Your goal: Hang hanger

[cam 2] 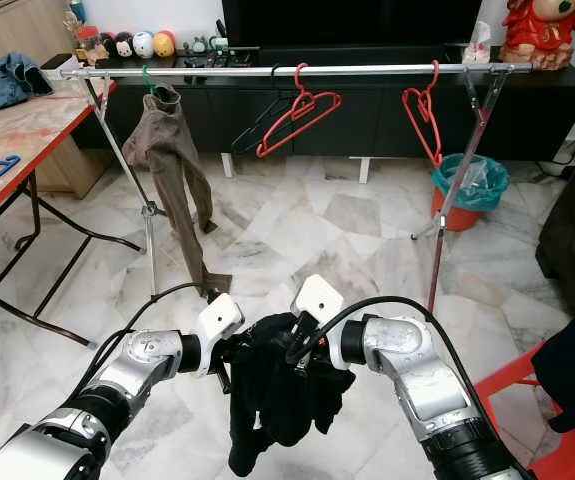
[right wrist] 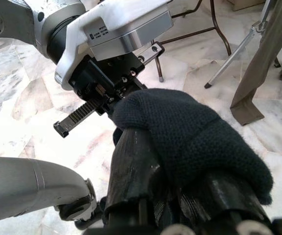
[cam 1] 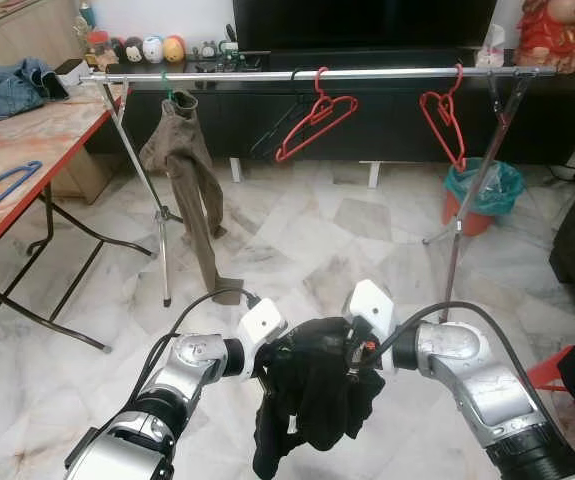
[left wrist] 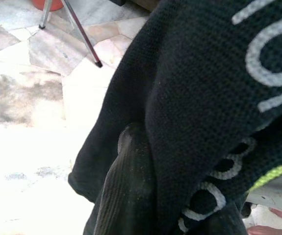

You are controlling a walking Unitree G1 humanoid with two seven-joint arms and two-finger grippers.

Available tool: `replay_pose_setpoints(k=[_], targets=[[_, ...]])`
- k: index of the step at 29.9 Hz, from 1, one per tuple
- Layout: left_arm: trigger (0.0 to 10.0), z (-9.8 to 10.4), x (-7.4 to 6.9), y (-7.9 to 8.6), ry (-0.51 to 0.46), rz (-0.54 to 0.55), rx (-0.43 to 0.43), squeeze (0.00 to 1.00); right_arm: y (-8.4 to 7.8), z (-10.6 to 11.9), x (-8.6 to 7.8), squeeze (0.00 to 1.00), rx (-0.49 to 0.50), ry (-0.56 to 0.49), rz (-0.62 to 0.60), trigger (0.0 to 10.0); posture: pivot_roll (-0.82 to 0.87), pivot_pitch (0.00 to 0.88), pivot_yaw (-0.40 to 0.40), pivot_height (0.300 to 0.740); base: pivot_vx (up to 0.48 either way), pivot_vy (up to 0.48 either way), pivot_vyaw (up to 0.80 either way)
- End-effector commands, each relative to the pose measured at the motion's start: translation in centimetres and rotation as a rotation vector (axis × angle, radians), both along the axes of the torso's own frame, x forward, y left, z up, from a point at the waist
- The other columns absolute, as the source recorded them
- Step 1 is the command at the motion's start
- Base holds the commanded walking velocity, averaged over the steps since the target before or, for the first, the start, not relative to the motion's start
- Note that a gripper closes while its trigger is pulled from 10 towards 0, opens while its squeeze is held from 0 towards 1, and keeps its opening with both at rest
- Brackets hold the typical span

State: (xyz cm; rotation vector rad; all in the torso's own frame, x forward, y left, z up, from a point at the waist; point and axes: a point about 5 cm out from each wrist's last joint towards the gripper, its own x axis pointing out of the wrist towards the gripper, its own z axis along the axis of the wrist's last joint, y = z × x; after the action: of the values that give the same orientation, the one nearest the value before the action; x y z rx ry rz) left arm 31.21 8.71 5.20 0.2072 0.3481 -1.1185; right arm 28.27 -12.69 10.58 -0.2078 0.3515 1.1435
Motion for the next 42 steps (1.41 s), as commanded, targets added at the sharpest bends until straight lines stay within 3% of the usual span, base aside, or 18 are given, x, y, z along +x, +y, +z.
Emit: replay_pose_setpoints(k=[1, 2, 10, 19, 36, 42], targets=[[0.0, 0.0, 0.0, 0.3, 0.007, 0.015, -0.017, 0.0, 0.3, 0.3, -0.1, 0.76, 0.023, -0.021, 0.012, 10.0, -0.05, 0.0, 0.097, 0.74, 0.0, 0.0, 0.0], [0.0, 0.0, 0.0, 0.3, 0.008, 0.014, -0.019, 0.0, 0.2, 0.4, -0.1, 1.0, 0.027, -0.022, 0.011, 10.0, -0.05, 0.0, 0.097, 0.74, 0.0, 0.0, 0.0], [0.0, 0.1, 0.1, 0.3, 0.009, 0.017, -0.022, 0.0, -0.5, 0.2, 0.1, 1.0, 0.013, -0.029, -0.039, 10.0, -0.05, 0.01, 0.1, 0.74, 0.0, 0.0, 0.0], [0.0, 0.1, 0.2, 0.5, 0.011, 0.034, -0.019, 0.0, -1.8, -0.6, -0.6, 1.0, -0.027, 0.002, -0.066, 10.0, -0.06, 0.03, 0.103, 0.74, 0.0, 0.0, 0.0], [0.0, 0.0, 0.3, 0.9, 0.015, 0.062, -0.016, 0.0, -4.3, -2.1, -3.1, 1.0, -0.041, 0.083, -0.116, 10.0, -0.06, 0.042, 0.104, 0.74, 0.0, 0.0, 0.0], [0.0, 0.0, 0.4, 1.0, 0.016, 0.073, -0.015, 0.0, -5.1, -2.7, -3.9, 1.0, -0.008, 0.101, -0.202, 10.0, -0.06, 0.041, 0.106, 0.74, 0.0, 0.0, 0.0]])
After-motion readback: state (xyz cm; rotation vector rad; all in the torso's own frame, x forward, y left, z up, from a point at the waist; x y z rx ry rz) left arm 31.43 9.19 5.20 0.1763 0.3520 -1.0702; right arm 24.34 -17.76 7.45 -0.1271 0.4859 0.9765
